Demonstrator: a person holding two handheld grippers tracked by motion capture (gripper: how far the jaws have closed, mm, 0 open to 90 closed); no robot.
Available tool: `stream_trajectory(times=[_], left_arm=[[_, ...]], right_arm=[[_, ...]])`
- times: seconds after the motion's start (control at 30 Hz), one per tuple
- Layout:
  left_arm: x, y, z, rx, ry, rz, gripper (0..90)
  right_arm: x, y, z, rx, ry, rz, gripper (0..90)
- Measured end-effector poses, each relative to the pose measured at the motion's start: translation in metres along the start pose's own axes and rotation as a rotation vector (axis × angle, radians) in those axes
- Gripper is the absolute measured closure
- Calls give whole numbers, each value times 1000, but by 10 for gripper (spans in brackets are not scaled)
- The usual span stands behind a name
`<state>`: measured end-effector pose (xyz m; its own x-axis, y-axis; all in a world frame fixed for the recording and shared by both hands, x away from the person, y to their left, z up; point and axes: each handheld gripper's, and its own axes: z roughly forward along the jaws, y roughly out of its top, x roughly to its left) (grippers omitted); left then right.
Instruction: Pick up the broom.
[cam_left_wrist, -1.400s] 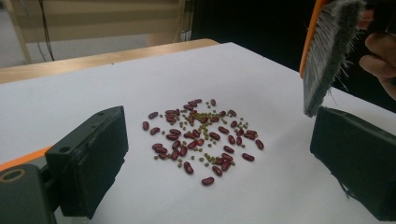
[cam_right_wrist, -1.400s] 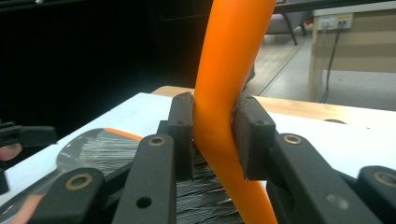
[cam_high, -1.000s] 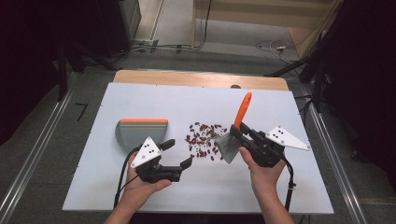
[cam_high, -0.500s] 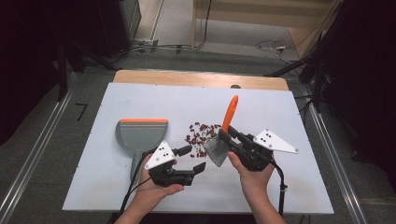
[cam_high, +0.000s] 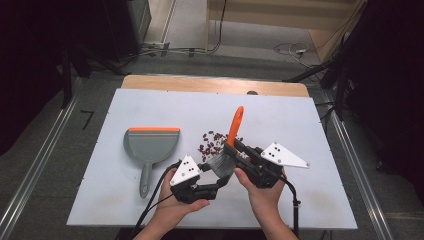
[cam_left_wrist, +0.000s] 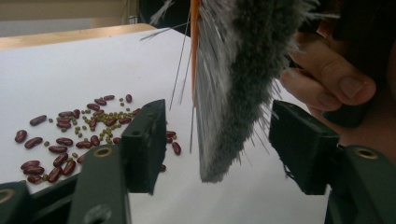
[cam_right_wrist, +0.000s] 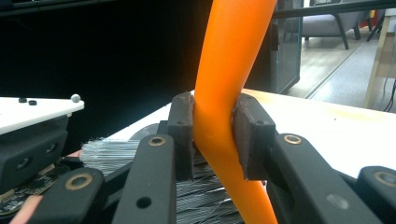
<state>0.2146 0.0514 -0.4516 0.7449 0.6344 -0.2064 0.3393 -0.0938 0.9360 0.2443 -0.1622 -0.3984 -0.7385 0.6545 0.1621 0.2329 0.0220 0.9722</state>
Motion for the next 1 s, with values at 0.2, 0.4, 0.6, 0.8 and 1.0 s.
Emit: stream_trajectory(times=[0.2, 0.4, 0.6, 0.8, 1.0], left_arm=[[-1, -1, 2, 10, 24, 11, 644], [6, 1, -3, 4, -2, 4, 840], [16, 3, -9, 22, -61, 18, 856], [27, 7, -17, 26, -141, 19, 859], [43, 12, -32, -18, -181, -3, 861]], right_arm=[[6, -1, 2, 0, 10, -1, 690], [6, 0, 3, 0, 32, 7, 688], [2, 2, 4, 19, 84, -31, 615], [-20, 4, 2, 38, 237, -9, 470], [-29, -3, 6, 86, 320, -14, 464]])
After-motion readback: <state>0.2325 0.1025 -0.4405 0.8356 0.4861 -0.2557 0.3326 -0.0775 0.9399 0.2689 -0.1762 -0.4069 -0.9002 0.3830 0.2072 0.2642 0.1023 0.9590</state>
